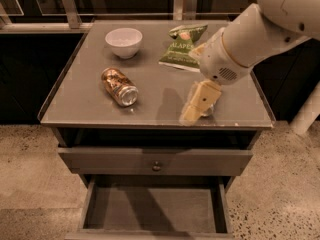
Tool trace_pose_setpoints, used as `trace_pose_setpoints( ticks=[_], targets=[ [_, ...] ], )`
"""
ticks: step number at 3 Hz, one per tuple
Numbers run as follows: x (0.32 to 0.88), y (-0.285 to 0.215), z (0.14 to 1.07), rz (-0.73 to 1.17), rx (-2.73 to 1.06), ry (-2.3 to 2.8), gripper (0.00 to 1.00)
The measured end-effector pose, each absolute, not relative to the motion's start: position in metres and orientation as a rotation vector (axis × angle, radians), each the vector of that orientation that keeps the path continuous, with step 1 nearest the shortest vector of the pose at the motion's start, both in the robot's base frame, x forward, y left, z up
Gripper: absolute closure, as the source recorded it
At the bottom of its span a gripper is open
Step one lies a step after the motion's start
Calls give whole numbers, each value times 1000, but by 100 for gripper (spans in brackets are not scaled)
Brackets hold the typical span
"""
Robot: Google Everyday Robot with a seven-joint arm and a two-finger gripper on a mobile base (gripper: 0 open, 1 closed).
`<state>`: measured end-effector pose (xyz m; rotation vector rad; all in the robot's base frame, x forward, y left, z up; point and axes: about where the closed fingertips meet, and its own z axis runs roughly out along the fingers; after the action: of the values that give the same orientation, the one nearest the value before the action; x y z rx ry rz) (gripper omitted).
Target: Place orange can into middle drawer
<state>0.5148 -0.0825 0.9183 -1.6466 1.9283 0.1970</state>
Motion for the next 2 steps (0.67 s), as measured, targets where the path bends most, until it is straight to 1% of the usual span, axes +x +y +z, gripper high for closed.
trace_pose_setpoints(
  ticks=[1,2],
  targets=[
    [534,-37,939,194,-1598,1798,0],
    [554,-1,943,236,-1562,1754,0]
  ],
)
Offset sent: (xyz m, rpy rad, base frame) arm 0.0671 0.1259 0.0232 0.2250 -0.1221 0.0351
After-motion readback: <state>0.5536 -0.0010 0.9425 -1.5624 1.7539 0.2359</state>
